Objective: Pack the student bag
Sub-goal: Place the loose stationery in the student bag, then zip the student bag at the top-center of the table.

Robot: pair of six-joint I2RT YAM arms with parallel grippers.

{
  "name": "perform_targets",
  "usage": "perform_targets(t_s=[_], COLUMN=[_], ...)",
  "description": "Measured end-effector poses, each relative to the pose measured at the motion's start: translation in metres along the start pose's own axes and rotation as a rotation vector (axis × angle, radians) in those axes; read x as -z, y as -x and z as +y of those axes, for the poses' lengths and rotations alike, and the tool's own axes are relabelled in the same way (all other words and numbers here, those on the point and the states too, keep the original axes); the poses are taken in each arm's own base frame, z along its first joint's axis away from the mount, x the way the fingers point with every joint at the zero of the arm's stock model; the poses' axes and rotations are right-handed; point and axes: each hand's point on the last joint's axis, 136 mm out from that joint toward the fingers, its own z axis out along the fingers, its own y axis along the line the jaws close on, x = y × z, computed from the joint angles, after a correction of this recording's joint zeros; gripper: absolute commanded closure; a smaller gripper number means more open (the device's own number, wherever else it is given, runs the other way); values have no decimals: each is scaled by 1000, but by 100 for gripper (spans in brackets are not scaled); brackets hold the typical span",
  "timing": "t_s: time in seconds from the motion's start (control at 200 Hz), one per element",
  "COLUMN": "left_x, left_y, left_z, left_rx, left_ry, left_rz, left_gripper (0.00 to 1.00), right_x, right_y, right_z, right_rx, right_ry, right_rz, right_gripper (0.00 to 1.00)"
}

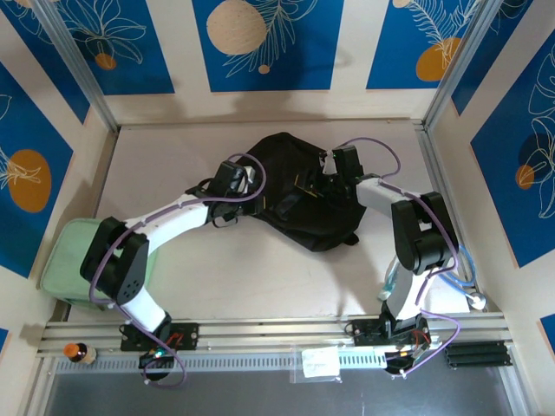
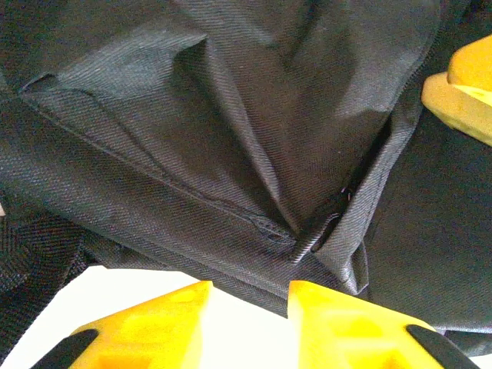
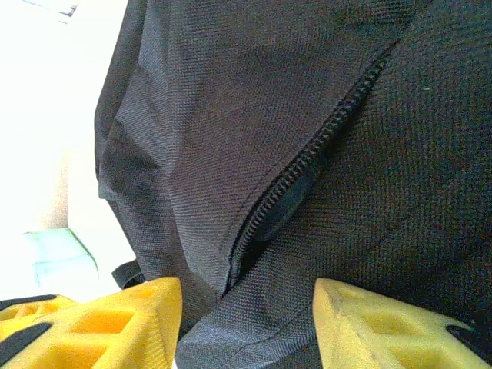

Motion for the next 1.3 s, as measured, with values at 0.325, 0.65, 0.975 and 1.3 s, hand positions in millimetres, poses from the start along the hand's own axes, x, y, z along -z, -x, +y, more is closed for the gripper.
perform_targets(t_s=[0.325,0.65,0.975,1.3], left_x=[19,41,51,51], left_y=[0,7,9,9], left_z=[28,71,81,84], left_rx=[109,241,273,280], left_ry=[15,68,83,87], left_rz=[-37,-89,-105,-106], left_gripper=[65,57,48,47], right_x=[13,-4,-45,-45], right_y=[-36,-59,-75,-73], right_z=[31,78,60,50], right_rx=[345,848,1018,1066], right_ry=[-132,-204,-268,-297], right_rz=[57,229,431,487], right_gripper=[42,35,42,67])
